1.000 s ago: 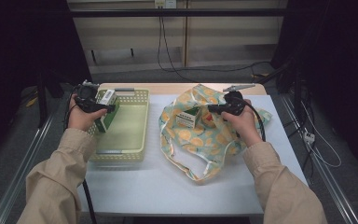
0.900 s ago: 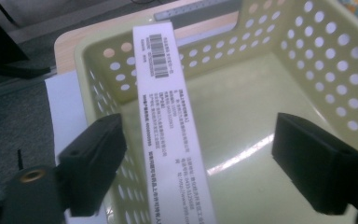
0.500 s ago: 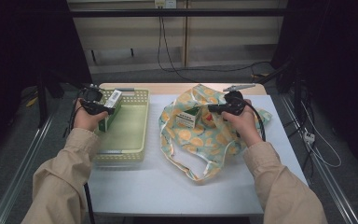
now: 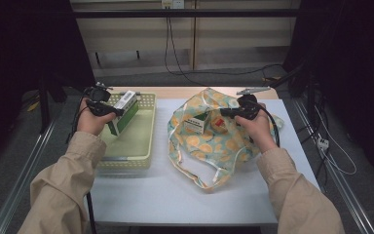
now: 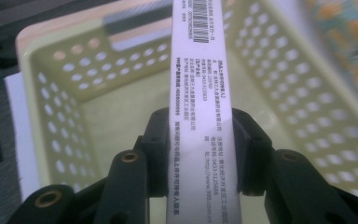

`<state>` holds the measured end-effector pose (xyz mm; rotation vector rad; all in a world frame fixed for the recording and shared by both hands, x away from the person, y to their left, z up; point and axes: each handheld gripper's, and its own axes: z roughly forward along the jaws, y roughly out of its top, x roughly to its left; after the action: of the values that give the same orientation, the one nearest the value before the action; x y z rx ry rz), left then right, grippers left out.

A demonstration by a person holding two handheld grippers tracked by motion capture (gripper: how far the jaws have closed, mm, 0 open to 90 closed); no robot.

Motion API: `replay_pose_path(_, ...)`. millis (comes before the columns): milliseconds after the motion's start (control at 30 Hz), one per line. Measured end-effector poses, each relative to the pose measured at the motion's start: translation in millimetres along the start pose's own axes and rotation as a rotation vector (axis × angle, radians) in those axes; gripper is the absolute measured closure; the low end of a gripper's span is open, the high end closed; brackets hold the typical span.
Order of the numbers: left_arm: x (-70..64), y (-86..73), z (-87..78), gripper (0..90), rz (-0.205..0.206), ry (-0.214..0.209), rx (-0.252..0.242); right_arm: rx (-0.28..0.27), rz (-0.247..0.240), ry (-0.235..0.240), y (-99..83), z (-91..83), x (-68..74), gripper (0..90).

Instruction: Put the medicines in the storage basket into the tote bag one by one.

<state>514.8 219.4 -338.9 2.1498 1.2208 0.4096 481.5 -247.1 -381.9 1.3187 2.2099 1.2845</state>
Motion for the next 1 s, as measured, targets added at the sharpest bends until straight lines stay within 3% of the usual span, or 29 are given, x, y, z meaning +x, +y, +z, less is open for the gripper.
replay_pose_path(267,-40.2,15.8,-29.7,62.9,0.098,-0.139,-0.081,0.002,-0.001,-0.005,0.3,0.8,0.0,89.6)
replay_pose_path(467,-82.0,24.6,-36.6,62.9,0.206,-0.266,-0.093,-0.002,-0.003,-0.005,1.7,0.1,1.9,89.6)
replay_pose_path(767,-141.4,29.5,-28.1,62.8,0.311,-0.407,-0.100,-0.010,0.001,-0.010,3.0,-5.4,1.3,89.6)
replay_pose_path(1000,-168.6,24.9,-9.5,62.8,0.363,-0.456,-0.065,-0.006,-0.008,-0.015,3.5,-5.2,3.2,89.6)
